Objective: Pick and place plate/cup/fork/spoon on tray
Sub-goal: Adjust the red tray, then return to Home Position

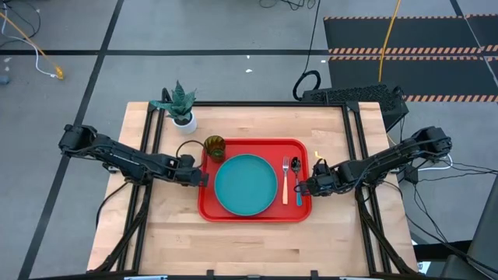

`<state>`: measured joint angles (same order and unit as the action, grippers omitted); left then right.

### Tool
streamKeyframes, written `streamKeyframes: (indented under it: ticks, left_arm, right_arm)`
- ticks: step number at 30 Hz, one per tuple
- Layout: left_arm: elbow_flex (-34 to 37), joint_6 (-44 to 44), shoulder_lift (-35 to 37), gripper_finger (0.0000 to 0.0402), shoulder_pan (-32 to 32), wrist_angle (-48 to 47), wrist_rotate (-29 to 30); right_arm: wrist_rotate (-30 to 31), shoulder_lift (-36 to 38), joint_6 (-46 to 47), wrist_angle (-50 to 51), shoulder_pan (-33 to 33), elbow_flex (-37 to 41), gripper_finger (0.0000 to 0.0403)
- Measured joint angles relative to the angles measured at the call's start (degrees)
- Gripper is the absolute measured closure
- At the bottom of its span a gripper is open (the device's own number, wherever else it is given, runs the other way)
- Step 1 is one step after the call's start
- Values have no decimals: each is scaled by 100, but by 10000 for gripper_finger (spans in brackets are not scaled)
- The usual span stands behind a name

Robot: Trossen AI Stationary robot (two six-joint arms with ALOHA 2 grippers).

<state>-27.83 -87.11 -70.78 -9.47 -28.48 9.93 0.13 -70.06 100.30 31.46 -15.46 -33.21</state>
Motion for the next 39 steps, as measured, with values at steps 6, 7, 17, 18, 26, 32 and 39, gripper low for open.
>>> streamKeyframes:
  ticks: [6,7,17,18,26,32,39]
  left_arm:
    - [0,0,0,388,4,-27,2]
    - [0,-1,0,387,12,-29,2]
    - [-2,-2,2,398,120,-22,7]
    - [-2,-2,20,398,120,-26,7]
    - [-7,94,224,369,120,-163,9]
    - [-7,100,555,365,120,-532,25]
    - [-7,99,895,364,71,-654,45]
  right_arm:
    - [-7,0,-1,-4,-2,0,369]
    - [-9,0,-3,-10,-2,0,369]
    - [-33,-2,12,-116,-2,0,369]
    - [-32,-2,13,-115,-2,0,369]
    - [-32,24,56,-47,-2,0,369]
    - [-14,239,41,214,-2,0,369]
    - [13,679,-46,738,-2,0,369]
